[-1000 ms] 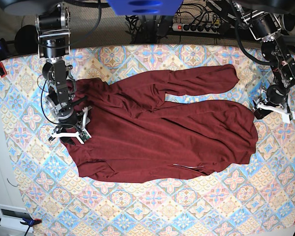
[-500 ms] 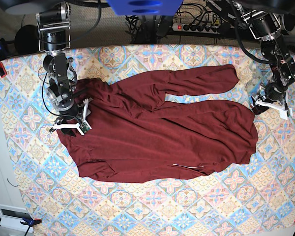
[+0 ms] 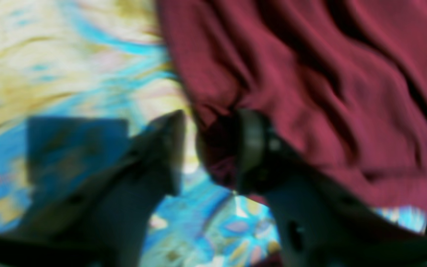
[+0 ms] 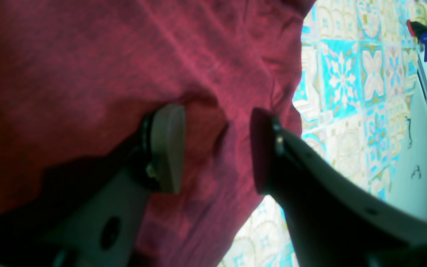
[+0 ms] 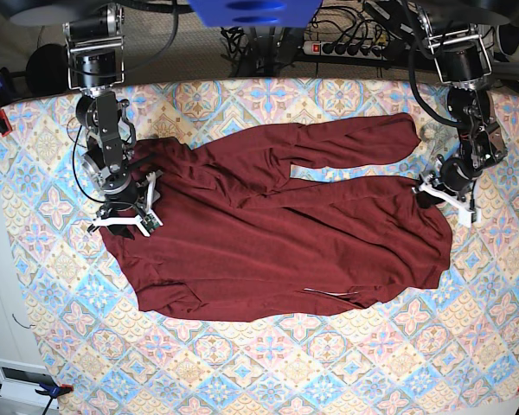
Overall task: Layout the t-shirt on the table in an organized manner, then fold the t-shirt properly
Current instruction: 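Grasp the shirt corner with the left gripper and pull it outward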
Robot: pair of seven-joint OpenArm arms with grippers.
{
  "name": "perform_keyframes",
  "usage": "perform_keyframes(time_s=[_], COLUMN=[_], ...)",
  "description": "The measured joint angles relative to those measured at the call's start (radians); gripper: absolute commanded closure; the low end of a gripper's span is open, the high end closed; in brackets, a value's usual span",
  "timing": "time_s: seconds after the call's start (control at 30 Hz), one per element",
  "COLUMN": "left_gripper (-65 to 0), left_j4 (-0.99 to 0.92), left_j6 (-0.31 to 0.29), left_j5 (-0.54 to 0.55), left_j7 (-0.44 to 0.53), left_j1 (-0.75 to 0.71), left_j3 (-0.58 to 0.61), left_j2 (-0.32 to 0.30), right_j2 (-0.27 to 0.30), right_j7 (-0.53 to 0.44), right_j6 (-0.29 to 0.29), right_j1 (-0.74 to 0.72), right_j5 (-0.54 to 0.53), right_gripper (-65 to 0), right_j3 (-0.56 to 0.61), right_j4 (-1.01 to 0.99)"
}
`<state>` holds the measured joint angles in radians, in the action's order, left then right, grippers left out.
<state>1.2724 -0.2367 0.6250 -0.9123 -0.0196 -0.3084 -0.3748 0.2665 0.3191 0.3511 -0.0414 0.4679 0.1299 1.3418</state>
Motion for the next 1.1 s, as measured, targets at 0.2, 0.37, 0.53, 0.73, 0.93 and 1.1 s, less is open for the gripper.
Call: perform_keyframes(time_s=[0.2,0.37,0.53,0.73,0.93,1.1], left_gripper=[-6.2,0.0,0.0,0.0,0.0,0.0], left_j4=[0.002,0.002,0.014,0.191,0.246,0.242], left_j6=[-0.08,-0.096,-0.109,-0.084,-0.079,-0.074], left_j5=[0.024,0.05,0.07,0.01,0.0,-0.023], left_j7=[0.018,0.006,0.002,-0.027,-0.045,-0.062], left_j1=[-0.04,-0.087,-0.161,-0.321,-0.394,-0.401], left_j3=[0.005,-0.021,-0.08,-0.083,-0.098,-0.155], left_j2=[-0.023,-0.059,-0.107,-0.148,-0.162,-0.156], right_j2=[0.0,-0.001,-0.001,-0.001,-0.001,0.0], right_j7=[-0.005,-0.002,-0.004,-0.004,0.028,0.031], right_j6=[-0.001,0.003,0.003,0.003,0.003,0.003], right_j1=[-0.005,0.001,0.001,0.002,0.003,0.003], right_j5=[0.0,-0.001,0.0,-0.003,0.0,0.0], right_gripper=[-27.9,-27.9,-27.8,-27.8,-27.8,-27.8], right_j3=[0.0,0.0,0.0,0.002,0.002,0.002], right_j4=[0.043,0.044,0.059,0.059,0.056,0.056])
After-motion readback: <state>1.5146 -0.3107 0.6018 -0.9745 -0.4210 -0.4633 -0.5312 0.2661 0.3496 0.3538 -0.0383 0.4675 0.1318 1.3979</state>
